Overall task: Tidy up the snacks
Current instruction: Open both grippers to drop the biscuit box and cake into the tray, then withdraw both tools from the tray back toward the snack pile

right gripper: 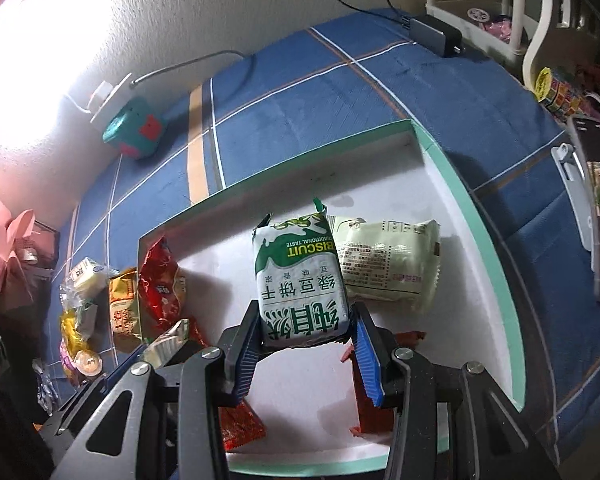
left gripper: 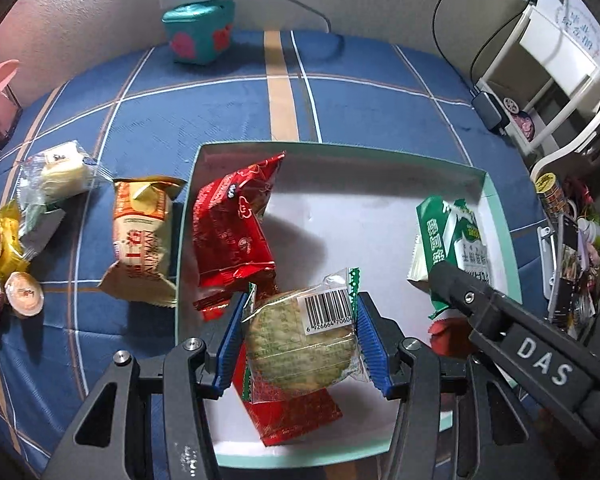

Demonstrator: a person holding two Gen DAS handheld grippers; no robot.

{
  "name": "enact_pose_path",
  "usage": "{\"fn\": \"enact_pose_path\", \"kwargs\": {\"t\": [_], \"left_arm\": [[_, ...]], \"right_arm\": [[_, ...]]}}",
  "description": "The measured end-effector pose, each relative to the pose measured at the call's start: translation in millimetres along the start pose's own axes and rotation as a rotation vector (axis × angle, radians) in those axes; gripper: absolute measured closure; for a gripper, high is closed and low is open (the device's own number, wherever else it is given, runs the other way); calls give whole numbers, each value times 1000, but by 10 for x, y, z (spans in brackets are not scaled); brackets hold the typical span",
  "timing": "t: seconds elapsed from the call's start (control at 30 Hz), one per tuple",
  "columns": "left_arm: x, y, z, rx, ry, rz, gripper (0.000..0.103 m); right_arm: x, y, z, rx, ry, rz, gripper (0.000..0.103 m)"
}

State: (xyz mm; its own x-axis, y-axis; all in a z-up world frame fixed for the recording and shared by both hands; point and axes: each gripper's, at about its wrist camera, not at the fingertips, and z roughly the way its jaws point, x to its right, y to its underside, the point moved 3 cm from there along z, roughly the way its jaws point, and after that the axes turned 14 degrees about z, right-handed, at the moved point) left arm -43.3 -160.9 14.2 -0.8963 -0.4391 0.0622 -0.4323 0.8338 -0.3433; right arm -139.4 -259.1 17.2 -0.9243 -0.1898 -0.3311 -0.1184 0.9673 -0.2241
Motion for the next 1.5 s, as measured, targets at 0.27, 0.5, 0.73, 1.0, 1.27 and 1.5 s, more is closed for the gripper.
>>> {"fn": "enact_pose_path", "kwargs": {"t": [0.27,0.5,0.73,1.0,1.27,1.5], "left_arm": [[52,-38,98,1,-13,14,48],[69,-40,162,-1,-22,23,47],[112,-69,82,13,-20,42,39],[122,-170,-231,31,9,44,34],[-239,-169,-437,47,4,-69,34],[-910,-90,-563,64,-123,-232,34]], "right_arm": [[-90,-29,116,-15,-8,-7,56],[-115,-25,158,-22,-8,-8,55],[-137,-94,-50,13,-14,14,49],[-268,-126,-462,90,-22,-16,49],[-257,-151,-630,124,-22,-18,49],[-276,-106,-508,86,10,-32,50]]}}
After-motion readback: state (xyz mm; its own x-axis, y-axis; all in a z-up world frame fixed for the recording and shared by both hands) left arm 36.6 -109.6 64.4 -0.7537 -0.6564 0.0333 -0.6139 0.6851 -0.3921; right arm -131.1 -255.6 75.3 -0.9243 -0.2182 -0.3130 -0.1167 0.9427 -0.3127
